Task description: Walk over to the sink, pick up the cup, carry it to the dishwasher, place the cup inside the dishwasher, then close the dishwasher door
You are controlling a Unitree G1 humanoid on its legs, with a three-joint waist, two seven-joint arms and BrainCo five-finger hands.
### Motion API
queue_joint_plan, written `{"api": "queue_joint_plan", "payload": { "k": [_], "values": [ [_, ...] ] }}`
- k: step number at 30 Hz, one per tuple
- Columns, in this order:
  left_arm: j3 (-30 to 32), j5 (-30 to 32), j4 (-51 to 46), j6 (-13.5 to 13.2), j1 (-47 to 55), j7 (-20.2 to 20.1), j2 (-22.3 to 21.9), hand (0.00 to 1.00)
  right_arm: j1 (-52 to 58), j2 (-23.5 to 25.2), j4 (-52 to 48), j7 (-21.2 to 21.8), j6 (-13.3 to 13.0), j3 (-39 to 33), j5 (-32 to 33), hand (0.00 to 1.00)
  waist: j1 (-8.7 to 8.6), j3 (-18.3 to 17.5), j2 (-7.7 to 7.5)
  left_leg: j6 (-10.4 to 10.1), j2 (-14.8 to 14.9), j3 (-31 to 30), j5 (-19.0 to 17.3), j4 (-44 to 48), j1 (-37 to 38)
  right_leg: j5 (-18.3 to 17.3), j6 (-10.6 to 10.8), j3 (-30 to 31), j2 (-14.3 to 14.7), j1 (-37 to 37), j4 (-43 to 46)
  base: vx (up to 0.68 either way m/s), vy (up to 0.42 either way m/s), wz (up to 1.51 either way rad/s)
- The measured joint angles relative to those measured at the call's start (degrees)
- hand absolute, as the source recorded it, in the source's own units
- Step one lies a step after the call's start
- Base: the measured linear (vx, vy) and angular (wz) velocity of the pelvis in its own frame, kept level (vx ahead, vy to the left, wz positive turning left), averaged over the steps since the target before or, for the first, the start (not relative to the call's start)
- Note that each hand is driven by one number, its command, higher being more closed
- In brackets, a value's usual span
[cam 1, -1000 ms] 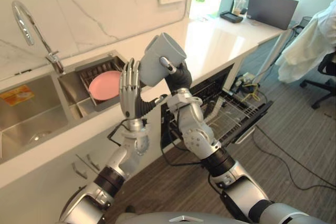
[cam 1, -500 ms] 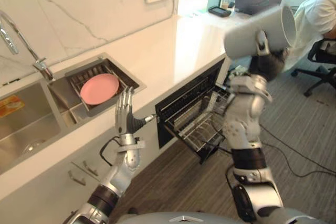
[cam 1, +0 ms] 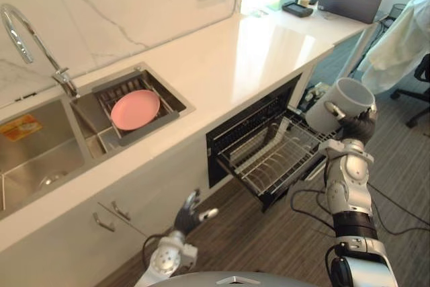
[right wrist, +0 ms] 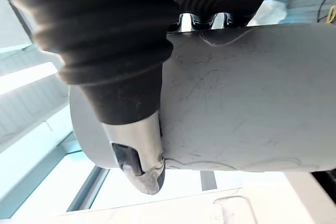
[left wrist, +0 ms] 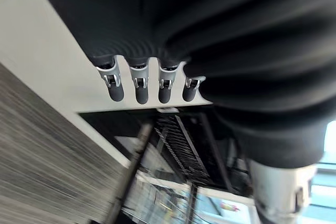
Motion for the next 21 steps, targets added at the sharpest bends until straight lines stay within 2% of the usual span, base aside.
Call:
{"api": "queue_joint_plan", "payload": {
  "k": [1, 4, 8, 10, 13, 15, 17, 18, 21],
  "values": [
    [3.53, 3.52, 5.69, 0.78, 0.08, 1.31, 0.90, 0.00, -0.13, 0.01, 3.73, 0.09, -0.06, 0.92, -1.86, 1.00, 0.35, 0.29, -0.44, -0.01, -0.04, -0.06, 0.00, 0.00, -0.03, -0.07, -0.07, -0.12, -0.06, -0.02, 0.17, 0.01, -0.004, 0.07],
    [9.69, 7.96, 11.99, 1.54, 1.07, 3.45, 2.46, 0.00, -0.27, 0.05, 8.51, 1.21, 0.25, 3.99, -2.98, 1.00, 0.60, 0.62, -0.95, 0.01, -0.31, -0.37, 0.03, -0.02, 0.00, -0.02, -0.14, -0.62, -0.34, 0.02, 0.18, 0.01, -0.003, 0.08],
    [20.10, 7.91, 20.42, 1.69, 0.06, 4.90, 3.29, 0.00, -0.56, 0.75, 14.05, 4.30, 3.87, 6.10, -4.72, 1.00, 1.39, 1.49, -2.16, 0.15, -0.93, -1.81, 0.11, -0.03, -0.23, -0.35, 0.22, -2.54, -0.95, 1.11, 0.18, 0.00, 0.001, 0.19],
    [23.33, 8.17, 23.76, 2.37, 1.16, 5.69, 3.67, 0.00, -0.90, 0.51, 15.89, 4.76, 4.85, 6.08, -6.71, 1.00, 1.66, 1.91, -2.50, 0.20, -1.27, -2.65, 0.11, -0.04, -0.63, -0.65, 0.43, -3.28, -1.20, 1.28, 0.20, -0.01, -0.001, 0.23],
    [25.59, 8.98, 25.57, 2.57, 3.41, 7.36, 3.87, 0.00, -3.99, -0.71, 21.35, 4.70, 5.28, 6.07, -6.80, 1.00, 2.05, 3.31, -2.24, 0.23, -1.86, -3.43, 0.23, -0.04, -1.86, -0.86, 0.77, -4.78, -1.78, 1.30, 0.31, -0.02, 0.012, 0.31],
    [26.57, 9.40, 25.61, 2.56, 4.33, 8.02, 3.87, 0.00, -7.03, -2.24, 24.00, 4.71, 5.42, 6.07, -7.18, 1.00, 3.01, 4.32, -1.58, 0.62, -2.19, -4.02, 1.12, -0.02, -4.40, -0.74, 0.72, -5.77, -2.20, -0.64, 0.75, -0.05, 0.021, 0.33],
    [27.94, 10.71, 25.34, 2.44, 4.09, 7.73, 3.87, 0.00, -10.72, -4.26, 25.77, 4.82, 5.58, 6.09, -8.49, 1.00, 3.39, 6.51, -0.94, 1.10, -2.49, -5.20, 2.46, 0.01, -6.34, -0.26, 0.72, -6.81, -2.48, -2.22, 1.25, -0.05, 0.018, 0.36],
    [28.47, 11.52, 25.26, 2.30, 3.83, 7.14, 4.09, 0.00, -14.23, -5.96, 27.45, 4.90, 5.65, 6.10, -8.79, 1.00, 3.66, 8.73, -0.68, 1.15, -2.67, -6.11, 3.31, 0.32, -8.04, 0.33, 0.57, -7.64, -2.58, -3.47, 1.47, -0.04, 0.014, 0.27],
    [28.44, 12.64, 25.37, 1.93, 3.15, 5.96, 4.35, 0.00, -18.81, -8.52, 29.17, 5.01, 5.70, 6.69, -8.85, 1.00, 4.89, 12.97, -0.88, 1.27, -2.89, -6.58, 4.16, 0.34, -9.45, 0.96, 0.42, -7.97, -2.71, -4.67, 1.57, -0.07, 0.013, 0.13]
  ]
}}
